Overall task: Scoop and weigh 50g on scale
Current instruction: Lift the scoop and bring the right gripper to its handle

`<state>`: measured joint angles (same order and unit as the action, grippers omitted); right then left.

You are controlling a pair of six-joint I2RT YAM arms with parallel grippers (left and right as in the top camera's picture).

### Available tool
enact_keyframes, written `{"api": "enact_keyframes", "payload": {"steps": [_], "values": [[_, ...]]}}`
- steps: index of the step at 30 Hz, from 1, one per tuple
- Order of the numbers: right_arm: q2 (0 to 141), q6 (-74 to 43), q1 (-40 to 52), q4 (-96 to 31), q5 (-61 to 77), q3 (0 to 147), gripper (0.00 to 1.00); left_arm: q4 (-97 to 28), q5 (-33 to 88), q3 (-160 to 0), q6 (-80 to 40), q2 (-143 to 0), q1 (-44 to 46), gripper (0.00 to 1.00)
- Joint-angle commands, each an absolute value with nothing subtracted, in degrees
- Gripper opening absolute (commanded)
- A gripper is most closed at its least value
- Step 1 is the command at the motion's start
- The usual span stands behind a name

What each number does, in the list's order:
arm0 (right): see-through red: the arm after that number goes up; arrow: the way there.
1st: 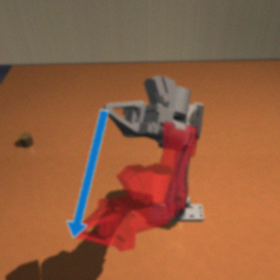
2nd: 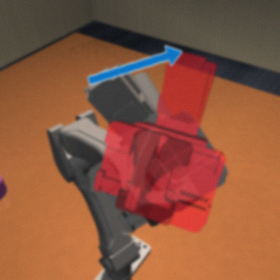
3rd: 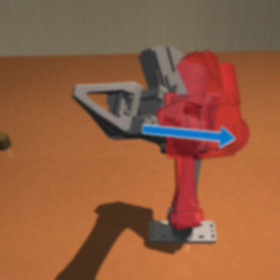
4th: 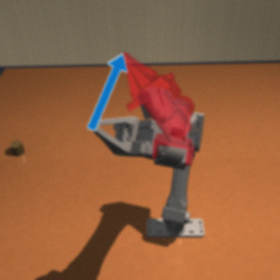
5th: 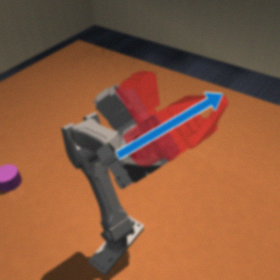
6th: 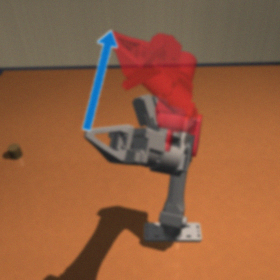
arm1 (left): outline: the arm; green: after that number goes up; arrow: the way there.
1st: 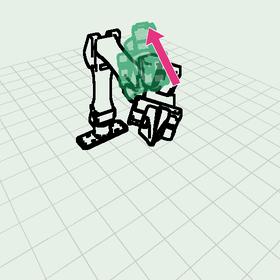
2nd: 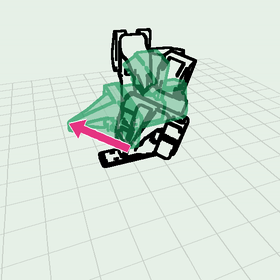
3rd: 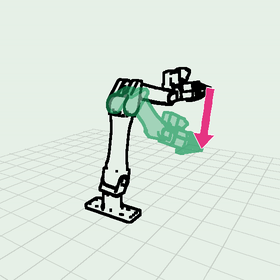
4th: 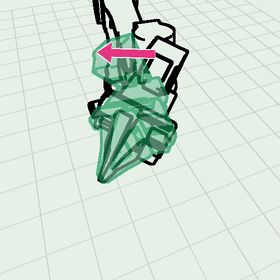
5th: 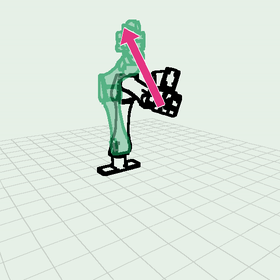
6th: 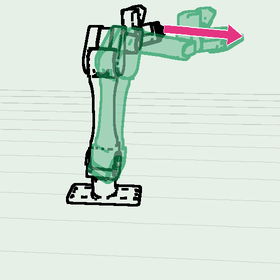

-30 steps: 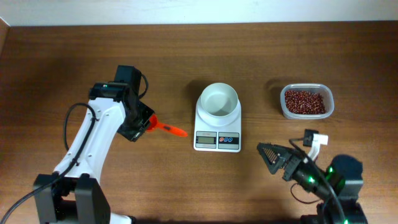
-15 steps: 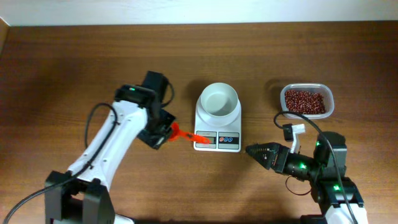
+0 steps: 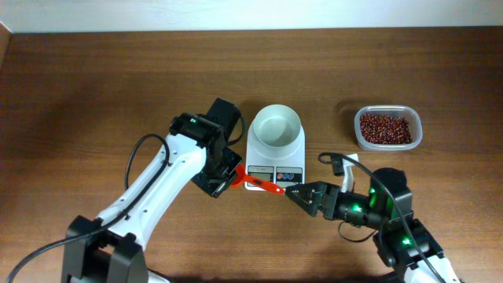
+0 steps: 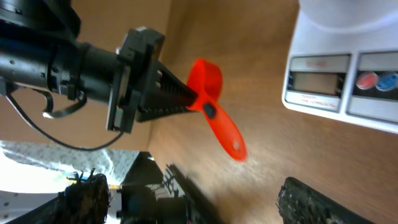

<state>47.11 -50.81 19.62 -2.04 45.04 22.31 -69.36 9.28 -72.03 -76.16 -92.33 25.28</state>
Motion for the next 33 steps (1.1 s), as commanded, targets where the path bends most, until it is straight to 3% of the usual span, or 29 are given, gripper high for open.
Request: {"api": "enact_keyframes", "payload": {"steps": [1,11,21,23,27,33], "values": [[47.07,-55.0,25.02,1.28,37.21,23.07,0.88,-70.89,8.05,-73.01,-76.93,-86.78,25.34,0.0],[54.3,-56.05,36.03,14.9,32.05,23.07,0.88,-74.5,4.71,-71.07,-77.3,-77.38,25.36,0.0],[66.0,-61.45,37.87,28.77,32.08,23.07,0.88,-73.78,5.13,-69.45,-81.01,-77.38,25.36,0.0],[67.26,-62.76,37.87,31.2,32.27,23.07,0.85,-73.8,5.13,-69.45,-81.01,-77.38,25.36,0.0],[67.88,-63.96,37.87,32.49,32.49,23.07,0.65,-73.82,5.17,-69.45,-80.99,-77.38,25.36,0.0],[67.88,-66.89,37.93,32.47,33.17,23.07,0.51,-72.64,6.83,-69.45,-81.01,-77.45,26.3,0.0]]}}
